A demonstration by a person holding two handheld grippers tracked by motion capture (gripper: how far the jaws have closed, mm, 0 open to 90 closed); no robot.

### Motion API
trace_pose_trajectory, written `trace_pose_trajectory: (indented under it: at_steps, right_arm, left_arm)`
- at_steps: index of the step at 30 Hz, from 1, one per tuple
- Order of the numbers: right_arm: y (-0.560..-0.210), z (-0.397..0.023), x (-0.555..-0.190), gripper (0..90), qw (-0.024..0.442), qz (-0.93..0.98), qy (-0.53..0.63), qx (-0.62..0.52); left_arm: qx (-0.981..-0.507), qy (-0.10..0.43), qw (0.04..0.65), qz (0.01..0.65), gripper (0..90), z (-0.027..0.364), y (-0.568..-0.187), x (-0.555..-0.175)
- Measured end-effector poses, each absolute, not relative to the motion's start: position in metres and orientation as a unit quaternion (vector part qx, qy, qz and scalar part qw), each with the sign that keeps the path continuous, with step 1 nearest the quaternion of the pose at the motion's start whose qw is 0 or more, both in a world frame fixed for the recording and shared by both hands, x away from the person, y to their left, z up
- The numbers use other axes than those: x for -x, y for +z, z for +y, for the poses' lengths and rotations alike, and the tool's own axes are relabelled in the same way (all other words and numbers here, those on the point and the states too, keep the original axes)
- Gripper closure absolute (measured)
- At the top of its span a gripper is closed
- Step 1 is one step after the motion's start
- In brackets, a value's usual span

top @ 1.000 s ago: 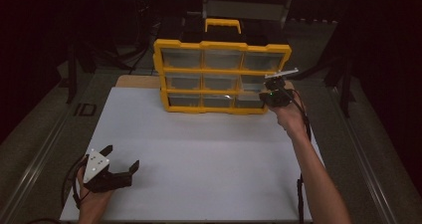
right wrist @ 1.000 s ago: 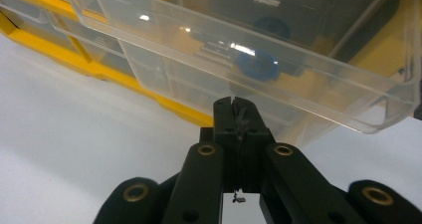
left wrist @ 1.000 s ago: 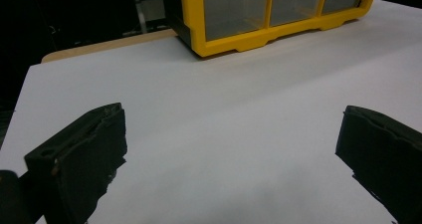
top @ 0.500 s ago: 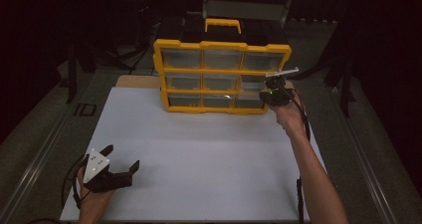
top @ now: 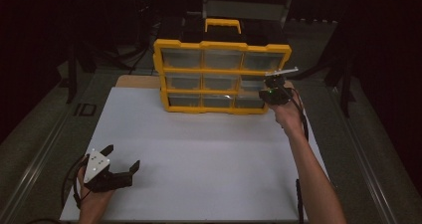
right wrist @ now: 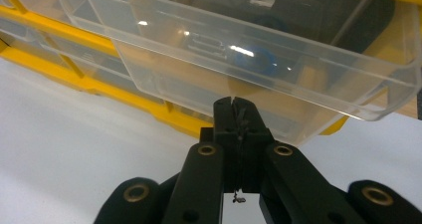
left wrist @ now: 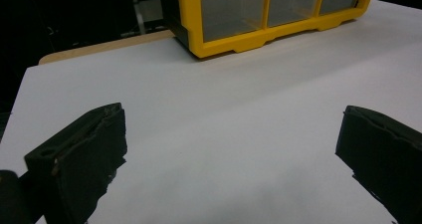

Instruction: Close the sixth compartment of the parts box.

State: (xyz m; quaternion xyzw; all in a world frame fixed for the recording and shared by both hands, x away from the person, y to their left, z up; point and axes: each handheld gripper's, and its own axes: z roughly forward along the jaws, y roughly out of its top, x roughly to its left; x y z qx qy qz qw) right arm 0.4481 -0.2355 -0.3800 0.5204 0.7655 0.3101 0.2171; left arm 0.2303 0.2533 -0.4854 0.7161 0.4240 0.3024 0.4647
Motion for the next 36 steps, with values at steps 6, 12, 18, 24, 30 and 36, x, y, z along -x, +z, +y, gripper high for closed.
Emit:
trace_pose_trajectory:
  at_steps: [6, 12, 18, 24, 30, 36]
  right_arm:
    - [-0.381, -0.235, -0.451, 89.7, 0.216, 0.761, 0.314, -0.526]
    - [-0.383, -0.235, -0.455, 89.6, 0.215, 0.754, 0.317, -0.533]
    - [-0.385, -0.234, -0.458, 89.6, 0.218, 0.753, 0.315, -0.536]
    - [-0.385, -0.234, -0.46, 89.6, 0.218, 0.747, 0.321, -0.54]
    - [-0.385, -0.232, -0.463, 89.7, 0.221, 0.747, 0.32, -0.54]
    - [-0.386, -0.23, -0.465, 89.6, 0.226, 0.744, 0.32, -0.541]
  left_arm:
    - [-0.717, 0.302, 0.464, 0.424, 0.1, 0.253, -0.485, -0.23]
    - [-0.716, 0.302, 0.464, 0.425, 0.1, 0.253, -0.485, -0.23]
    - [-0.717, 0.302, 0.464, 0.425, 0.1, 0.253, -0.486, -0.231]
    - [-0.716, 0.301, 0.464, 0.425, 0.1, 0.253, -0.486, -0.231]
    - [-0.716, 0.302, 0.463, 0.426, 0.1, 0.253, -0.486, -0.231]
    - [-0.716, 0.302, 0.464, 0.426, 0.1, 0.254, -0.486, -0.231]
